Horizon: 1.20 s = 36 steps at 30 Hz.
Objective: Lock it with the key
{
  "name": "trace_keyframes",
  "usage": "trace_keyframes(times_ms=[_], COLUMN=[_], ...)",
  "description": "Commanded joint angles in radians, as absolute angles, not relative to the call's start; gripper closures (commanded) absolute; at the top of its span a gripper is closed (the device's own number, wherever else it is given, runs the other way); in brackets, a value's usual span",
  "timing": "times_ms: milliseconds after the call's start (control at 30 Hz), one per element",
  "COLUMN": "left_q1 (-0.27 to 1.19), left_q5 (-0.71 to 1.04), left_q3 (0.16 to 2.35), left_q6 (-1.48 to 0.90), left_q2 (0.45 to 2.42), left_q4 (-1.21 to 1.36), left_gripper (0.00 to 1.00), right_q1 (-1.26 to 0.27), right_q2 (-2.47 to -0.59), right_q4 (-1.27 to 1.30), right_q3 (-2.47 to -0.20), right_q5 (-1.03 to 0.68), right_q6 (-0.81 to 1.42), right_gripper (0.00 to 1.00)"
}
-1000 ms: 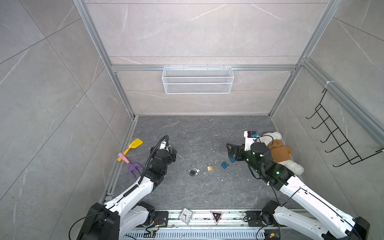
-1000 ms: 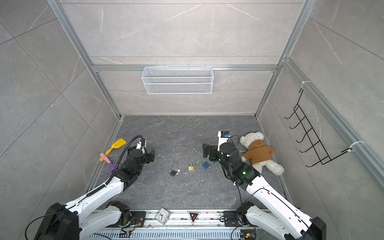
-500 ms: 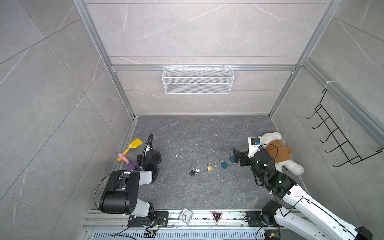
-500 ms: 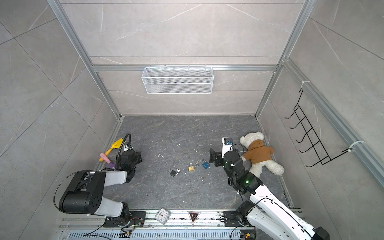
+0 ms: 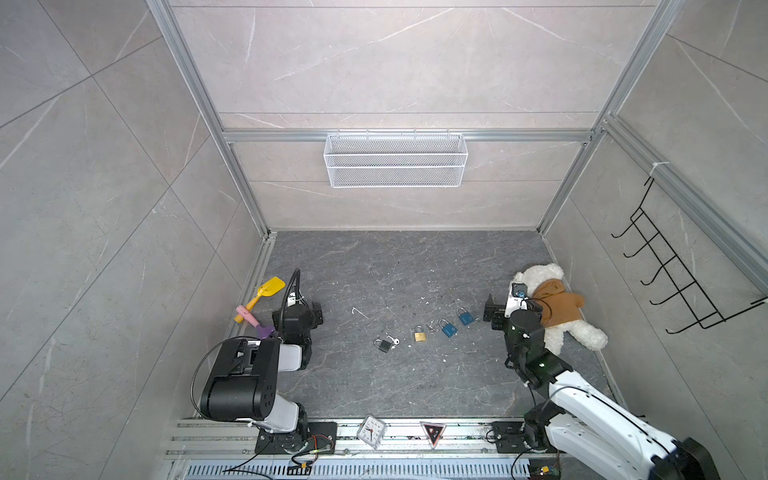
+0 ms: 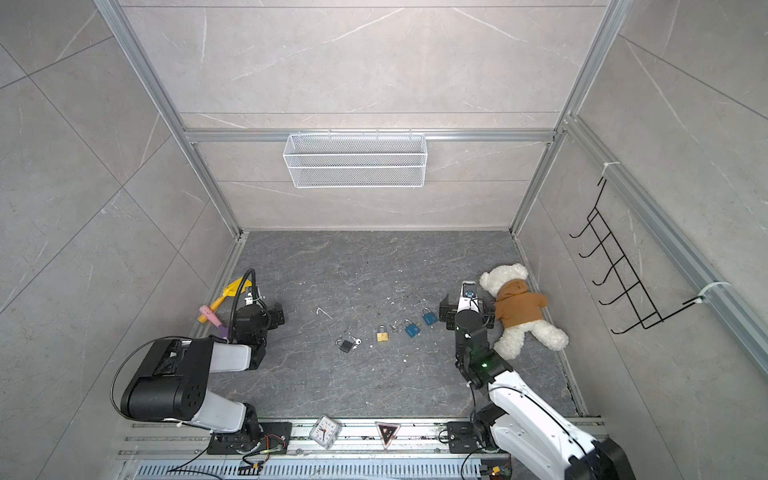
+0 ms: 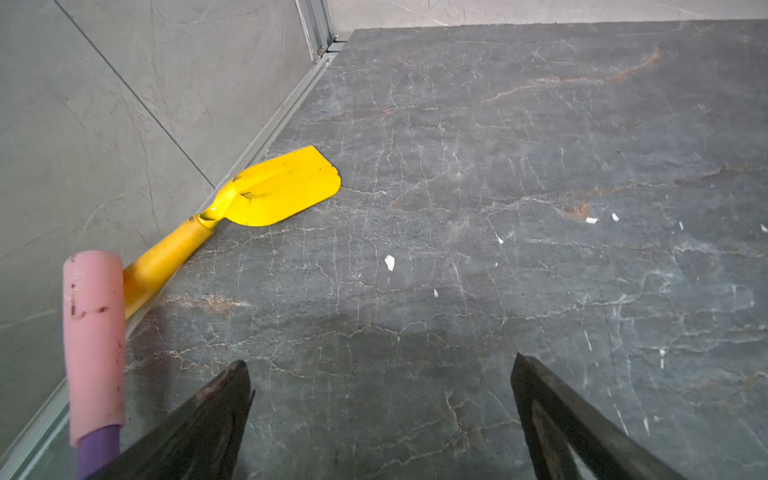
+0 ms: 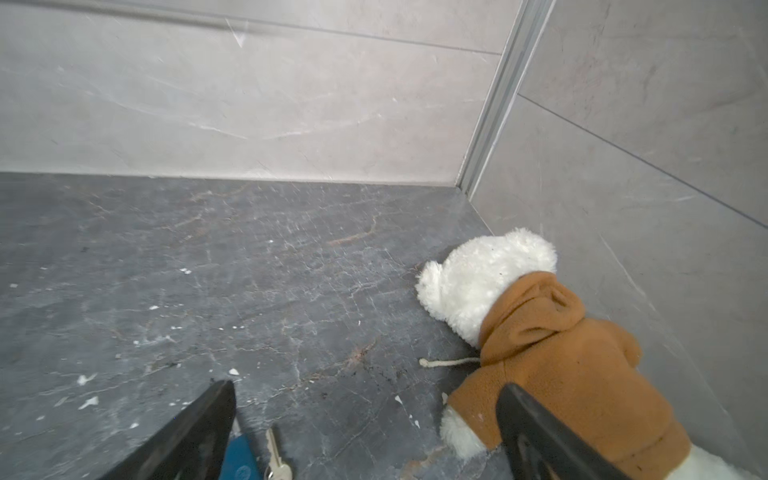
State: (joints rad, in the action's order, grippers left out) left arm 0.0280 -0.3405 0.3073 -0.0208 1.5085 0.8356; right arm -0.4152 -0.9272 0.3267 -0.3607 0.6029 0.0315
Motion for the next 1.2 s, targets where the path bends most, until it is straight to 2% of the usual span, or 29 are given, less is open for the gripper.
trace_keyframes(times_ms=[0, 167, 267, 400, 433, 500, 633, 700, 1167], left_q1=[0.031, 0.031, 0.032, 0.032, 0.032, 0.032, 0.033, 0.031, 0.030], left_q5=[-0.323, -0.320, -0.322, -0.322, -0.321, -0.321, -0.320, -0.316, -0.316], left_q3=[0.320, 0.321, 0.320, 0.320, 0.321, 0.321, 0.325, 0.331, 0.332], left_q6=[-0.012, -0.015, -0.014, -0.012, -0.015, -0.015, -0.014, -0.015, -0.017], left_q2=[1.507, 1.498, 1.498, 1.500, 1.499, 1.499, 1.500, 1.502, 1.502], left_q4=[0.947, 0.916, 0.921, 0.926, 0.921, 0.922, 0.916, 0.908, 0.904], left_gripper=[0.00, 0.00, 0.00, 0.00, 0.00, 0.00, 0.00, 0.00, 0.00], right_q1=[-0.368, -0.281, -0.241, -0.140, -0.139, -0.130, -0.062, -0.063, -0.072], right_q2=[-1.097, -1.361, -1.384, -1.554, -1.558, -1.503, -1.513, -1.533, -1.527], right_q4=[0.562, 0.861, 0.922, 1.221, 1.225, 0.977, 0.893, 0.958, 0.939], right_q3=[-0.361, -0.317, -0.298, -0.224, -0.228, -0.302, -0.352, -0.339, -0.344], right_q5=[0.616, 0.576, 0.463, 0.254, 0.233, 0.169, 0.128, 0.138, 0.132], right_q6=[-0.001, -0.008, -0.026, 0.006, -0.003, -0.004, 0.048, 0.045, 0.037], right_gripper=[0.00, 0.00, 0.00, 0.00, 0.00, 0.00, 0.00, 0.00, 0.00])
